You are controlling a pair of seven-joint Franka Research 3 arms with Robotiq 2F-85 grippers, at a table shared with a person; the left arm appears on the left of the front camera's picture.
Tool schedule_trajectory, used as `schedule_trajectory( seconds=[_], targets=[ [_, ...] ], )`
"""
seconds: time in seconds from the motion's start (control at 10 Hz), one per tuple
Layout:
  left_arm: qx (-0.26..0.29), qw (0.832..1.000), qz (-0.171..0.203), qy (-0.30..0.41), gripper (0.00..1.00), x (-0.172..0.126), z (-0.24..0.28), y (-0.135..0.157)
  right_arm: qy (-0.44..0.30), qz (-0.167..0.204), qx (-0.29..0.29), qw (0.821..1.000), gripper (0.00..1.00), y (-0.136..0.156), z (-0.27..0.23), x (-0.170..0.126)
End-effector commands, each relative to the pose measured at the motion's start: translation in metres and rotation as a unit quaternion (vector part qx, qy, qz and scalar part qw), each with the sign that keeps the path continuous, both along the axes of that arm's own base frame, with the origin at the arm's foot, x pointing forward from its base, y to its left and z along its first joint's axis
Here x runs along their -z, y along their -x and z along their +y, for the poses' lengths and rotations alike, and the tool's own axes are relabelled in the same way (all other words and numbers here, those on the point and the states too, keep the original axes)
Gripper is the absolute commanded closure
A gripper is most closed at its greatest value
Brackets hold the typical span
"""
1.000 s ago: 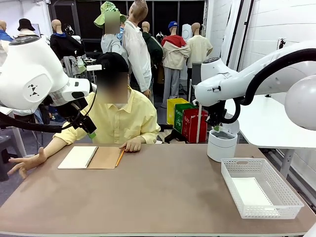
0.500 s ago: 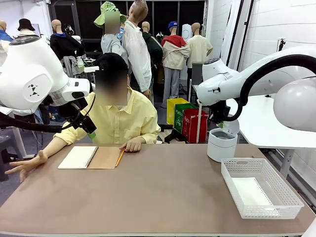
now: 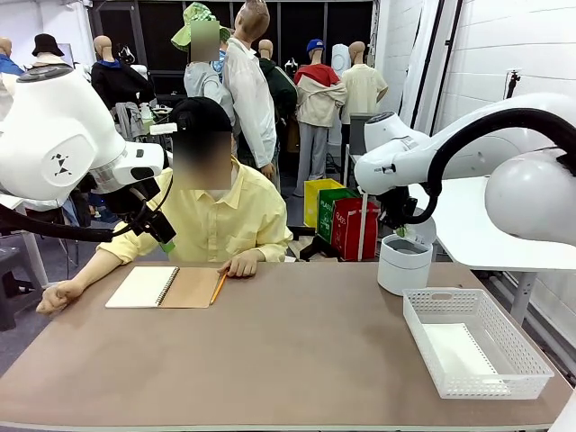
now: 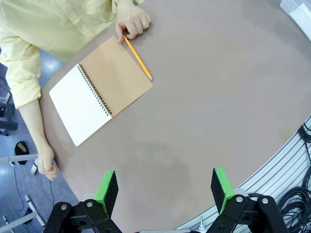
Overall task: Sort the paper based on its condition.
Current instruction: If a person hands you a paper, place it in the Organizing basket , and if it's crumpled, put it in the Trash can.
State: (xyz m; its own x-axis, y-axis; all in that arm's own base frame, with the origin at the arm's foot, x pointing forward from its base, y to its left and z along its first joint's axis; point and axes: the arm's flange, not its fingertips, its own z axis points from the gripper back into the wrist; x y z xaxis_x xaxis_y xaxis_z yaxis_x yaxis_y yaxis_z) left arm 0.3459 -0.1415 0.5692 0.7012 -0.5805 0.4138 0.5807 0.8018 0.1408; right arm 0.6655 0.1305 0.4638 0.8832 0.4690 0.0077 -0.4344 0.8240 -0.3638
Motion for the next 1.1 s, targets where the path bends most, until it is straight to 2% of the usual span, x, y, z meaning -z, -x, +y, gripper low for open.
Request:
schedule_trajectory(
  seconds=[0.0,0.1,0.6,1.0],
  targets=[
    [0.001,1.000,0.000,0.002,0.00,-0.0008,0.0010,-0.0003,0.015,0.005,0.026,1.000,1.00,-0.0088,0.0045,-0.0043],
    [0.001,1.000,0.000,0.002,0.00,-0.0008,0.0010,-0.0003,0.014,0.009,0.027,0.999,1.00,-0.0098,0.0033,-0.0028],
    [0.001,1.000,0.000,0.002,0.00,-0.0008,0.0010,-0.0003,0.014,0.022,0.040,0.999,0.00,-0.0108,0.0049,-0.0068],
    [0.001,1.000,0.000,0.002,0.00,-0.0008,0.0010,-0.0003,0.010,0.032,0.036,0.999,0.00,-0.0070,0.0107,-0.0108]
  ],
)
